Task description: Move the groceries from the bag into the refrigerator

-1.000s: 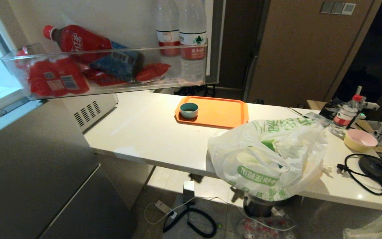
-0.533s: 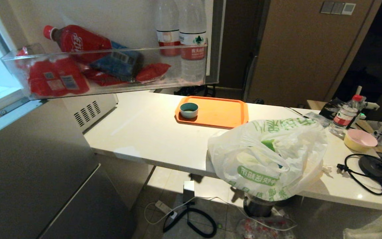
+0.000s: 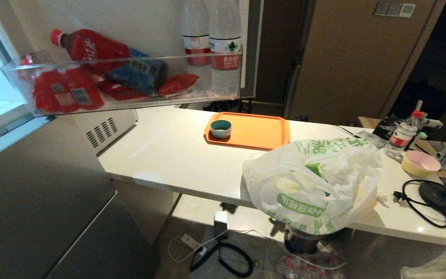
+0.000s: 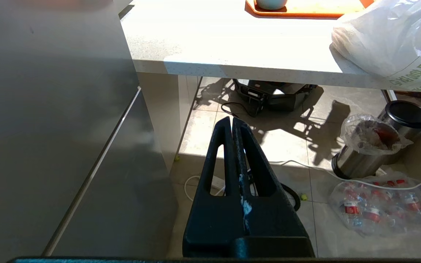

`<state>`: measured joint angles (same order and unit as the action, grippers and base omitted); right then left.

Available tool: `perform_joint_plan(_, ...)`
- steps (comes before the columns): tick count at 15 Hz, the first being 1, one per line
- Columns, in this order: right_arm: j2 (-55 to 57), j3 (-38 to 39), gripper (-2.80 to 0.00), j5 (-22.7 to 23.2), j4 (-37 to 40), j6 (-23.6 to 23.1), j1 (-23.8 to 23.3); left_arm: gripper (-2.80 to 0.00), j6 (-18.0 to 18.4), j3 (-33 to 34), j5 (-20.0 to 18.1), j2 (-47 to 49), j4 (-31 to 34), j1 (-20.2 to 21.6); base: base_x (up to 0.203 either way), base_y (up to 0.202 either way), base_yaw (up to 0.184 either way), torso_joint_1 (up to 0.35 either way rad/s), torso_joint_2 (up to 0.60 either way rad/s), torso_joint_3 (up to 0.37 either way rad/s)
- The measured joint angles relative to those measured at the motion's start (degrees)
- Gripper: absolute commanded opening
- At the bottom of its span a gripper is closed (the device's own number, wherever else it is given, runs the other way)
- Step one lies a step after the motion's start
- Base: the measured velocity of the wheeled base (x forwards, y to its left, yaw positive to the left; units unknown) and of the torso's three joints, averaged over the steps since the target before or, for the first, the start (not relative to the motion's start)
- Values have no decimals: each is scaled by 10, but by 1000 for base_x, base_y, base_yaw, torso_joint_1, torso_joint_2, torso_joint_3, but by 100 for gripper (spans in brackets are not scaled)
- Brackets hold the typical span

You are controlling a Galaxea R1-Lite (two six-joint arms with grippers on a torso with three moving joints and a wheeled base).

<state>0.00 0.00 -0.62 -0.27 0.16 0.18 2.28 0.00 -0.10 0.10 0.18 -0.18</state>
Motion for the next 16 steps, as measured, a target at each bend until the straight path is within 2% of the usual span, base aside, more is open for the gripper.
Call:
perform_joint_plan(6, 0, 0, -280, 0, 0, -1, 0, -280, 3, 0, -1, 0, 1, 0, 0, 0, 0, 0, 0, 0)
perform_joint_plan(8, 0, 0, -280, 0, 0, 0, 0, -280, 3, -6, -12, 0, -4, 0, 0, 0, 0, 0, 0, 0)
perform_joint_plan(11, 0, 0, -280, 1, 0, -1, 0, -280, 2, -80, -57, 23, -19, 0, 0, 0, 0, 0, 0, 0)
perform_joint_plan(16, 0, 0, -280, 0, 0, -2, 0, -280, 0, -258, -142, 209, -37, -10, 0, 0, 0, 0, 0, 0)
